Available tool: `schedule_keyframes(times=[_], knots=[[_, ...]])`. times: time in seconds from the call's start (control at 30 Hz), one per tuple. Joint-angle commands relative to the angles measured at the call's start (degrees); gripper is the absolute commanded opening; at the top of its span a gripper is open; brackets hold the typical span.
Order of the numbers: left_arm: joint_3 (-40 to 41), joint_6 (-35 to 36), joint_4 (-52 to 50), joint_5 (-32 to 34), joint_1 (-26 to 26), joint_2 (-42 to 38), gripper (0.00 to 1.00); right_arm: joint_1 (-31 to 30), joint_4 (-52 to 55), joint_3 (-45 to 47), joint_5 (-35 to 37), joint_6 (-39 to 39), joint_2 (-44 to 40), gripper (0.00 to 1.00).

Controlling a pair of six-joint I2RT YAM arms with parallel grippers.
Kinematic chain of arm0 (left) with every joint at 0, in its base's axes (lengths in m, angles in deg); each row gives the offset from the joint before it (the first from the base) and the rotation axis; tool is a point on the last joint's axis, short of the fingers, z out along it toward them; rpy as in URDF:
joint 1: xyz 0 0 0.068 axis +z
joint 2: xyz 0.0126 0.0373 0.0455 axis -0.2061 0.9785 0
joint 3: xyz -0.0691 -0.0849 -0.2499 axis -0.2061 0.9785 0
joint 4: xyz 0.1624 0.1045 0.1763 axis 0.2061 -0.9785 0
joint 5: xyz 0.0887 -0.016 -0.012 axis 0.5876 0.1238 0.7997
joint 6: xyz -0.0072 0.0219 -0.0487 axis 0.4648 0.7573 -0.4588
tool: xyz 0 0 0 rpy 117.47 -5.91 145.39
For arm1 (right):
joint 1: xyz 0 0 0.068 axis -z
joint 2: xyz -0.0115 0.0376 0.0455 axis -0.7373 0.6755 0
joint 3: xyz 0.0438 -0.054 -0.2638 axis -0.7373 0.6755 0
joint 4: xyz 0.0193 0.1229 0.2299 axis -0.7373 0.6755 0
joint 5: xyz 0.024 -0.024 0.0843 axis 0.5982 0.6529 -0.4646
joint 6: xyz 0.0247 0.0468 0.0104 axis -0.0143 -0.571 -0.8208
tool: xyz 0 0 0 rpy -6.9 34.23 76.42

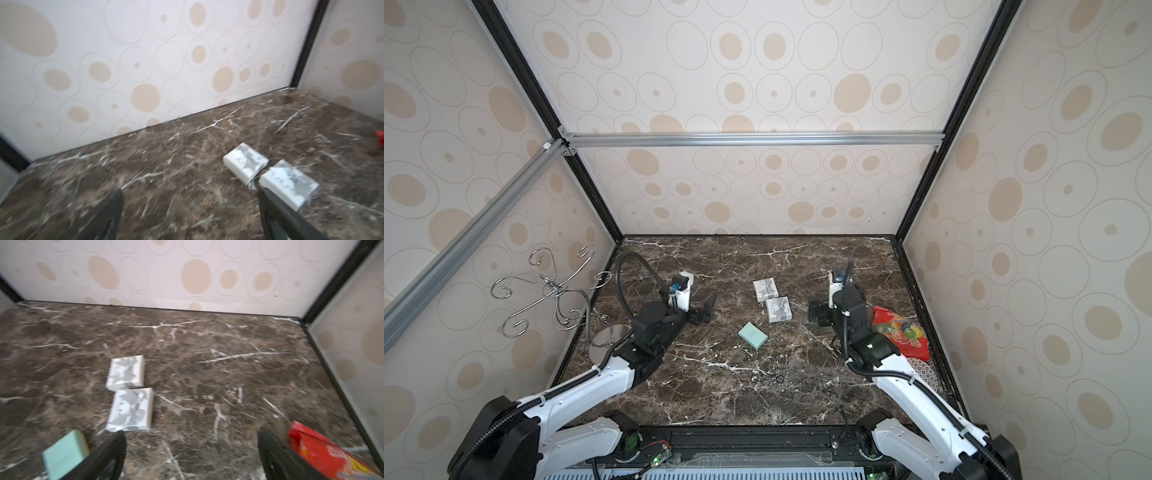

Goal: Take the rings out of the lift-off lid box
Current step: Reset both arms

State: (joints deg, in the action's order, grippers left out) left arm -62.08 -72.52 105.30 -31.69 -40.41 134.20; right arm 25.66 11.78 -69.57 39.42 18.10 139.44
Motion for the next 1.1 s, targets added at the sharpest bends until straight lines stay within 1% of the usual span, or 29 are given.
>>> schedule_keyframes(times=[0.0,0.03,0.07,0.1,0.17,0.2,0.23,0.3,0.37,0.4,0.47,0.53,0.57,0.6,0.63,0.67,0.7,0.73,0.8,0.83,0.87,0.9,0.93,0.97,1.03,1.07], knots=[[8.53,-1.64,13.22,11.94,2.34,-1.31,1.00,4.41,-15.32,10.64,1.86,4.98,-2.71,1.00],[8.50,-1.90,11.10,11.97,2.70,-2.67,1.00,5.54,-19.32,12.89,2.45,5.34,-1.91,1.00],[9.14,-0.84,12.02,13.23,2.86,-3.04,1.00,7.13,-21.54,13.89,2.17,5.55,-0.03,1.00],[9.52,-0.37,12.75,14.53,3.02,-3.21,1.00,8.04,-21.99,13.71,1.79,5.52,2.26,1.00],[9.42,0.55,11.71,14.80,3.67,-3.59,1.00,8.55,-22.72,12.66,1.69,5.94,7.84,1.00],[9.18,0.66,11.20,15.79,3.92,-3.63,1.00,8.57,-24.99,12.73,1.81,6.43,10.35,1.00],[8.85,1.58,10.16,15.86,4.38,-3.76,1.00,8.67,-27.94,13.06,1.77,6.53,12.79,1.00],[8.52,3.60,9.28,18.07,5.04,-3.50,1.00,9.44,-34.81,14.04,0.65,6.70,17.66,1.00],[9.56,5.27,11.12,17.48,6.86,-2.33,1.00,10.81,-41.31,14.21,-0.22,5.95,23.00,1.00],[9.92,5.34,11.93,17.68,7.84,-1.31,1.00,10.97,-42.14,13.46,-0.24,6.35,24.56,1.00],[11.27,3.54,14.64,15.56,10.90,1.83,1.00,11.47,-34.03,9.40,-0.04,5.65,25.32,1.00],[13.36,2.01,21.57,13.54,13.16,6.07,1.00,11.91,-36.01,9.50,-0.46,6.86,26.21,1.00],[13.34,2.61,25.59,13.05,14.15,8.61,1.00,12.00,-37.53,10.04,-1.04,8.58,26.21,1.00],[12.14,2.59,25.11,12.08,14.56,9.94,1.00,12.17,-41.92,11.55,-1.57,10.43,26.64,1.00],[11.48,3.09,27.85,11.29,15.28,12.35,1.00,12.55,-47.92,13.72,-2.45,11.98,27.58,1.00],[10.88,3.99,31.62,10.27,15.86,15.13,1.00,14.20,-51.85,14.49,-4.34,11.28,29.43,0.99],[8.78,5.65,29.98,10.03,15.95,17.01,1.00,15.41,-51.81,14.50,-5.37,9.89,30.74,0.99],[6.52,6.61,27.68,9.64,16.28,18.85,1.00,16.77,-54.35,15.04,-7.24,8.66,32.95,0.99],[5.07,9.16,29.63,10.02,16.56,22.25,1.00,16.95,-63.47,16.32,-7.78,9.36,38.15,0.99],[5.54,9.23,33.86,10.41,17.54,24.53,1.00,16.94,-63.52,16.17,-7.83,9.55,38.29,0.99],[4.62,7.44,30.59,10.36,18.24,24.28,1.00,17.19,-57.65,14.99,-8.22,8.91,36.37,0.99],[4.52,6.49,29.73,7.94,19.41,23.71,1.00,17.90,-52.78,13.55,-9.48,8.30,35.17,0.99],[5.32,5.65,32.47,8.22,20.25,24.28,1.00,18.70,-53.01,12.74,-10.71,7.74,36.13,0.99],[5.67,4.34,32.57,7.74,21.13,24.37,1.00,19.06,-53.20,11.69,-10.67,7.15,37.41,0.99],[5.89,1.94,33.80,4.11,23.74,25.29,1.00,19.14,-47.27,9.81,-11.22,7.45,36.61,0.99],[6.40,0.31,34.79,0.94,25.83,26.07,1.00,19.12,-46.11,9.48,-11.34,7.36,36.13,1.00]])
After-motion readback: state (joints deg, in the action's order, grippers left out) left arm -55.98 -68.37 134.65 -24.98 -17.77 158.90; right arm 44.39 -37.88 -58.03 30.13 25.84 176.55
